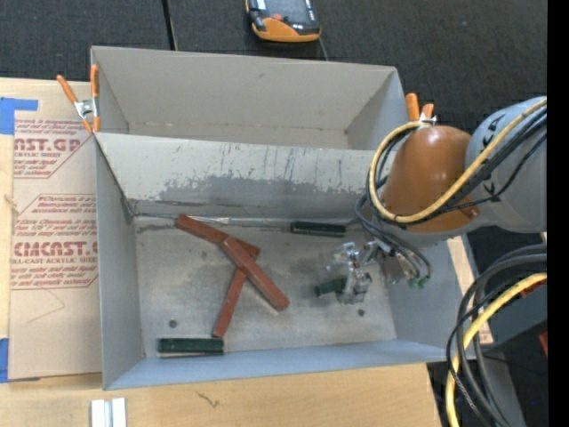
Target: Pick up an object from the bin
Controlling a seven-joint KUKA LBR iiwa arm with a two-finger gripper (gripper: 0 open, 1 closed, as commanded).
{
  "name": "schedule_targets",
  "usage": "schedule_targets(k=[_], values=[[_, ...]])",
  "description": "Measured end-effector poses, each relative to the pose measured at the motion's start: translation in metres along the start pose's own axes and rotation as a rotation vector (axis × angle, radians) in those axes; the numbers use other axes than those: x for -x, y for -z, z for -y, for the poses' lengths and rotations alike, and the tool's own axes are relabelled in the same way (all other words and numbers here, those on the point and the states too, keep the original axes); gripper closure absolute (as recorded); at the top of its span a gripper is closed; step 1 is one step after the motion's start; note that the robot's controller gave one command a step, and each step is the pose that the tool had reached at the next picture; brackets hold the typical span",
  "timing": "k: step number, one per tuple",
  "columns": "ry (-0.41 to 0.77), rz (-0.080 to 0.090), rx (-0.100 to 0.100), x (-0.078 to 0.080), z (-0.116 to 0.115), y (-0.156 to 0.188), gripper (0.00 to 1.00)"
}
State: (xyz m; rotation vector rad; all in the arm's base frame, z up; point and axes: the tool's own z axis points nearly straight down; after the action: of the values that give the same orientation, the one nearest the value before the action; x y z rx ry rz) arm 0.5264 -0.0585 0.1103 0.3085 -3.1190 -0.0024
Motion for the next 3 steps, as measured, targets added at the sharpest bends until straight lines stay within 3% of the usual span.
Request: schedule_targets(k=[3], values=[[0.0, 0.01, -0.003, 0.002, 0.0, 0.04, 1.0]])
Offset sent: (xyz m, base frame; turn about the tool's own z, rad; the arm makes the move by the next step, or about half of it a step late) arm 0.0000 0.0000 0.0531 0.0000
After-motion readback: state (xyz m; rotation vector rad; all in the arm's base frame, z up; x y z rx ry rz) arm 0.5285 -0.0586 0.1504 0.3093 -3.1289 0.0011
